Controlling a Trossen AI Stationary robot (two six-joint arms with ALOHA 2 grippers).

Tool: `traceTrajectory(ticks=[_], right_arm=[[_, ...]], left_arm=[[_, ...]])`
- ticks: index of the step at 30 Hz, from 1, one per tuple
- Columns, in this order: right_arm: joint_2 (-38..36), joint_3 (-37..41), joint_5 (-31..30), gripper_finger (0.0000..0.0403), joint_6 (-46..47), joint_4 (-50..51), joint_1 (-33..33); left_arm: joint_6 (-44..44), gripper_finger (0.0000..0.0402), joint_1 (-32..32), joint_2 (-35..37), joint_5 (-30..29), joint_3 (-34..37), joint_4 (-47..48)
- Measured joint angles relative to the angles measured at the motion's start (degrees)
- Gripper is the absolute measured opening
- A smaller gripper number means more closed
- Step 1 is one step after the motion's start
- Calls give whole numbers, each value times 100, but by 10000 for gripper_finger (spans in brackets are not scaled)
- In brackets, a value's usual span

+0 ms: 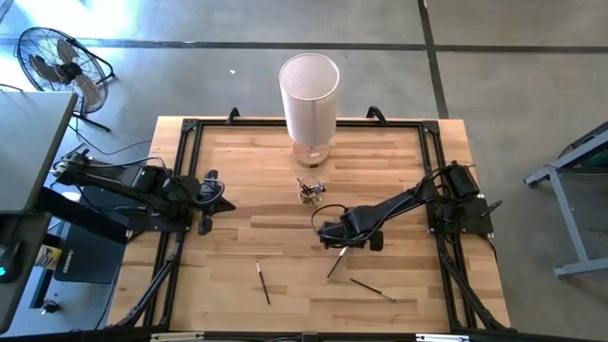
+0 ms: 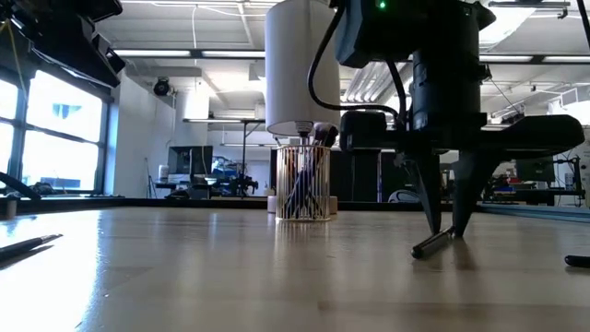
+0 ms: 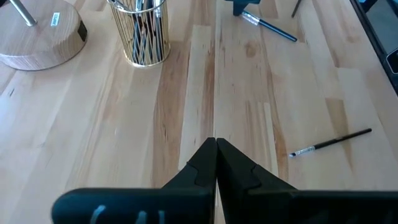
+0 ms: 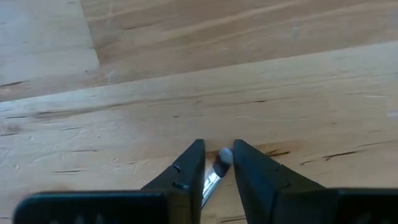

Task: Put items in baskets/containers
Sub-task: Put the black eyeshadow brush into the gold pen organizer

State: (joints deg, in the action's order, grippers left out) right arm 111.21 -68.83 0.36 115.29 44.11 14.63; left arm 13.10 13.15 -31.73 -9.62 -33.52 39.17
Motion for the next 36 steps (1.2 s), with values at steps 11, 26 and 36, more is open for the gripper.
traceTrajectory(ticks=[11,26,36], right_arm=[[19,-45,-192,4,-289,-126,20],[-963,-31,-2558,1,-2123,-395,367],[-1959,-38,-5354,0,-7935,-2692,232]], left_arm=[[-131,0,0,0,-10,0,1],[-239,0,0,-3,-666,0,-13],[-239,0,-1,-4,-1377,-2,-200]])
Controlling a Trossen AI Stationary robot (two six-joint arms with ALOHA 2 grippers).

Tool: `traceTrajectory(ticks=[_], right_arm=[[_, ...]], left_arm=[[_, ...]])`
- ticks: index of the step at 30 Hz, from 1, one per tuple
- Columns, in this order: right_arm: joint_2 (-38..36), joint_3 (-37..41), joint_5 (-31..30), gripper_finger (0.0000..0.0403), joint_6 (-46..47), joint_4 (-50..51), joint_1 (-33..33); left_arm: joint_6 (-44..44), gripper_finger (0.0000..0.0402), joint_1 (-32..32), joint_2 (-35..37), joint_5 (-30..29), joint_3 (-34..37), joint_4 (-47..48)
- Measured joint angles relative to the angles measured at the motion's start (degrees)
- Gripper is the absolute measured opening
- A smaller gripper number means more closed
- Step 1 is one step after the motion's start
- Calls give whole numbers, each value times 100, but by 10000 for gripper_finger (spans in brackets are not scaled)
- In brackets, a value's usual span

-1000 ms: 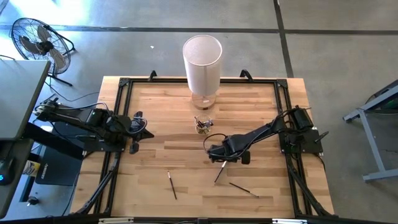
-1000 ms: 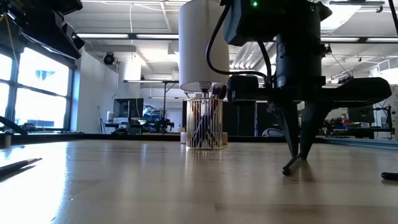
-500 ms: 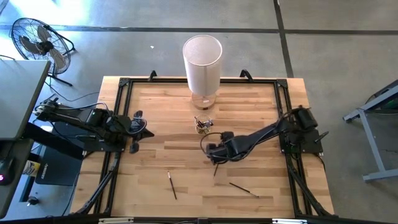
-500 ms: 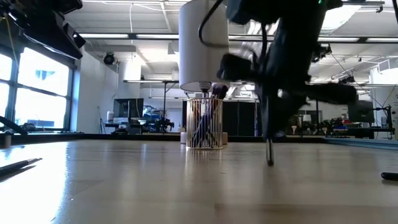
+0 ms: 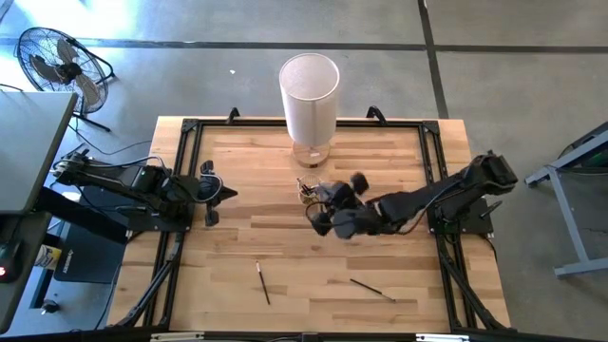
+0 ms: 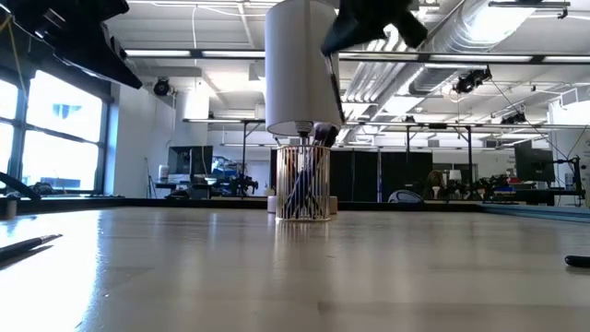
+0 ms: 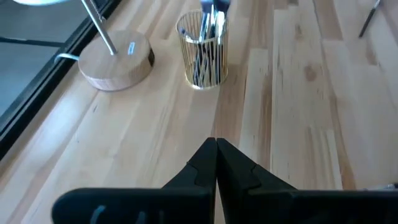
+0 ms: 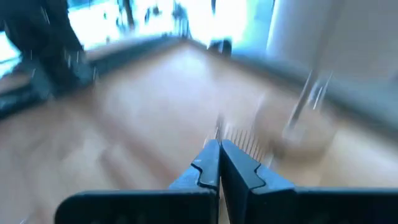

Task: Put items in baskets/containers
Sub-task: Put the black eyeshadow brush into the gold pen organizer

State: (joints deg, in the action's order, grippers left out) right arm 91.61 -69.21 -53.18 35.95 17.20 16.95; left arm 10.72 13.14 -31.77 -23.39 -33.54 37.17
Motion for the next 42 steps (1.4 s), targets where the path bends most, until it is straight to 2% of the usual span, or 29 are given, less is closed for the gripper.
traceTrajectory(ticks=[3,6,9,13,16,21,25,28,33,38,42], right_arm=[[-31,-4,-200,0,-1571,-1070,-355],[50,-4,281,0,-2779,-1948,-839],[184,-4,815,0,-3473,-2338,-1288],[294,10,1437,0,-3700,-2265,-1671],[389,354,1854,0,-3572,-2404,-1776],[423,1291,1946,0,-3418,-3530,-1722],[419,1642,2119,0,-3265,-3802,-1656],[417,1599,2438,4,-3107,-3453,-1655],[411,1034,2421,31,-3089,-2528,-1653],[411,77,2170,64,-2730,-816,-1627],[409,-627,2423,83,-1803,798,-1499]], left_arm=[[0,0,1,0,-48,0,-157],[0,0,-1,0,-99,0,-368],[0,0,0,0,-221,-3,-469],[3,0,-1,0,-232,-7,-461],[13,0,1,0,-230,-7,-461],[22,0,0,0,-229,-7,-459],[22,1,-1,0,-228,-7,-456],[17,1,1,0,-254,-7,-457],[8,10,1,0,-446,-7,-457],[230,70,0,0,-452,-7,-499],[372,121,-1,0,-436,-5,-670]])
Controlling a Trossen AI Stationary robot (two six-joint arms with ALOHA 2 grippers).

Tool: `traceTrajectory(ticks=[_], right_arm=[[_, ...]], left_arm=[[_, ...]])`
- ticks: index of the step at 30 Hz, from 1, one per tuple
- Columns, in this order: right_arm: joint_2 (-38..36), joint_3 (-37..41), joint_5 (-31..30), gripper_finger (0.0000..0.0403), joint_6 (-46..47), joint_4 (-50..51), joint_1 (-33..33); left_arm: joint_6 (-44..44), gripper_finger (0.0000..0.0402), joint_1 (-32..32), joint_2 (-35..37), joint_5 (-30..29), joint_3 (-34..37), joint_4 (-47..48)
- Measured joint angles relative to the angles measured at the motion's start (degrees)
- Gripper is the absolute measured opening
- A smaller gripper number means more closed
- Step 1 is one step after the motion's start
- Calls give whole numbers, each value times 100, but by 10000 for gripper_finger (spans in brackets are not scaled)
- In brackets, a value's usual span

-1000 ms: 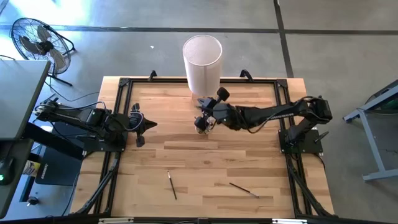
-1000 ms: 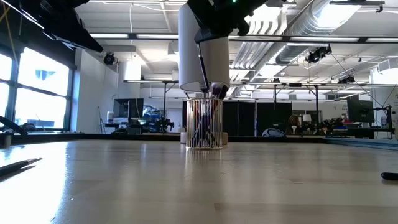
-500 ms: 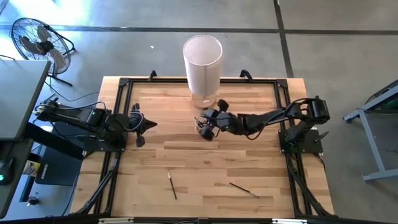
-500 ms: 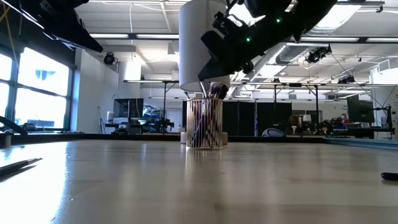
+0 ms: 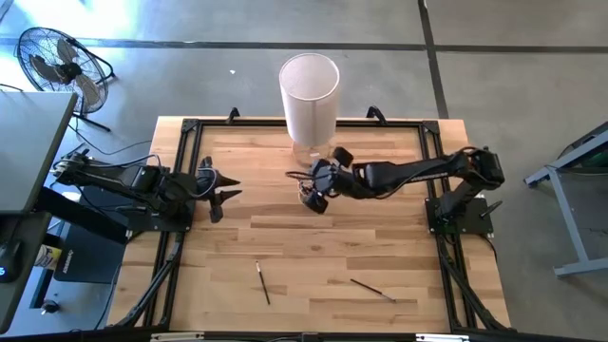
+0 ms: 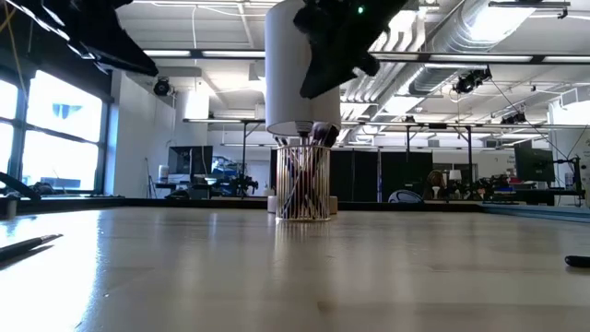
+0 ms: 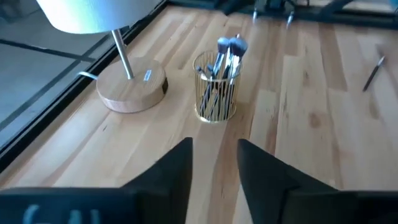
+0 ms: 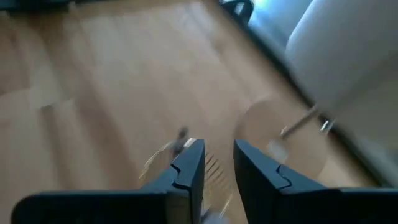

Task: Put items in baskets/containers
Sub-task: Put the black eyeshadow brush into the gold pen organizer

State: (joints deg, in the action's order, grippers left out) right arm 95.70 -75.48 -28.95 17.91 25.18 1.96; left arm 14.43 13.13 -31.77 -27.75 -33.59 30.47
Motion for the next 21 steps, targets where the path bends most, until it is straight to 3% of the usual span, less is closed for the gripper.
traceTrajectory(ticks=[5,9,15,21], right_arm=[[-2,-324,135,81,2518,1770,317],[-2,78,236,57,3841,2478,804],[-196,1132,625,5,4724,1872,1498],[-933,2170,616,12,4918,1531,1810]], left_arm=[[117,144,0,0,8,-1,-255],[504,143,1,-40,-63,-1,-380],[1976,142,2,-930,40,-269,-9],[3906,142,2,-2346,220,-1042,799]])
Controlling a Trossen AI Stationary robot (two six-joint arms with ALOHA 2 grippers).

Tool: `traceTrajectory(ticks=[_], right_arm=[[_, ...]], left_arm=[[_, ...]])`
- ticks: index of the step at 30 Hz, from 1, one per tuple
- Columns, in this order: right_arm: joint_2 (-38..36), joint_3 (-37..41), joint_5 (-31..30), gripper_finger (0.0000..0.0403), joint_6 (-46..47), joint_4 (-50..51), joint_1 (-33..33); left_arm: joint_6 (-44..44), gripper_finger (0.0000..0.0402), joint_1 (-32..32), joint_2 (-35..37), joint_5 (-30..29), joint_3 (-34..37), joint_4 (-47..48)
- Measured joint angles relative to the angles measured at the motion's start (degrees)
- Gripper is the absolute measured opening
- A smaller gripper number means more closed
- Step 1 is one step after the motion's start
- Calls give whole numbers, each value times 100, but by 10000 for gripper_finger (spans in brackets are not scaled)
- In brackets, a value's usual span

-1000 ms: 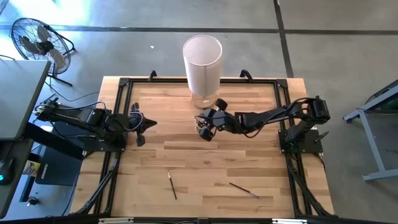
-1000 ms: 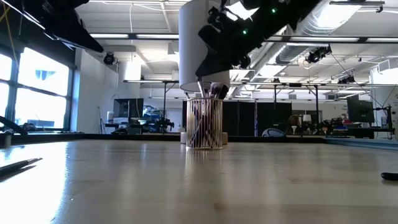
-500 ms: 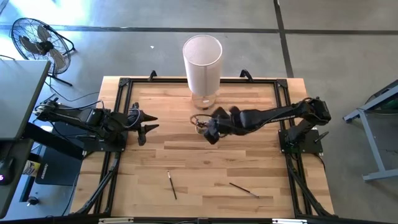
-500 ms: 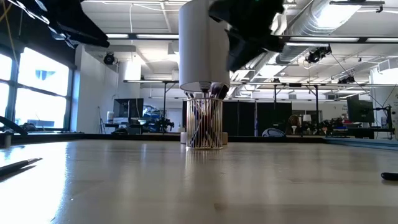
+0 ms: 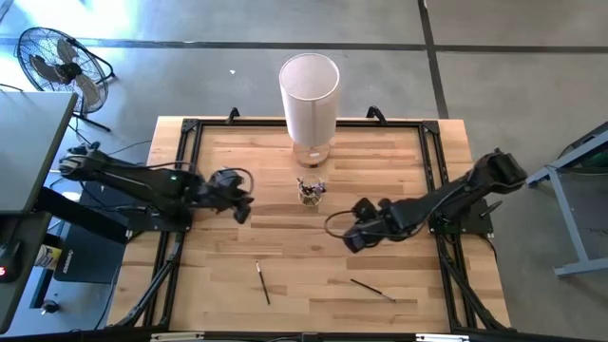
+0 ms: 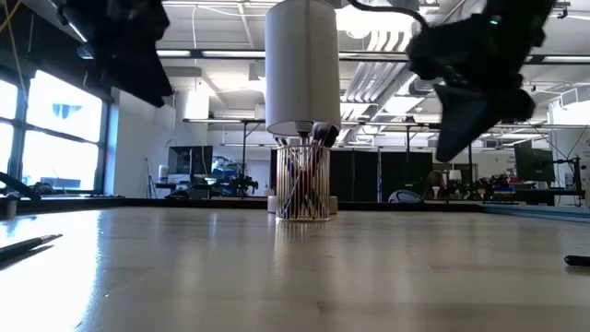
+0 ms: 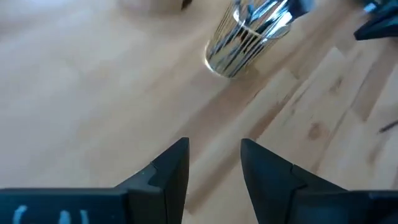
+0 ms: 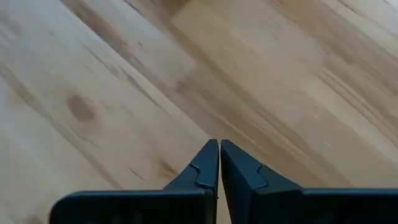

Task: Put items in baskets/containers
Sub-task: Put the black eyeshadow brush into the gold pen organizer

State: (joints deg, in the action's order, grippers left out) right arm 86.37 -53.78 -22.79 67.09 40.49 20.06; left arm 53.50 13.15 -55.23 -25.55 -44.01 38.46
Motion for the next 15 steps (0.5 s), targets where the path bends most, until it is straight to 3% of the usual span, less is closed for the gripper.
traceTrajectory(ticks=[8,15], right_arm=[[-1798,1401,75,5,-254,-158,36],[-3417,2414,154,2,-805,-561,34]], left_arm=[[3002,142,11,-1631,1111,-722,592],[4991,142,870,-2292,1199,-722,434]])
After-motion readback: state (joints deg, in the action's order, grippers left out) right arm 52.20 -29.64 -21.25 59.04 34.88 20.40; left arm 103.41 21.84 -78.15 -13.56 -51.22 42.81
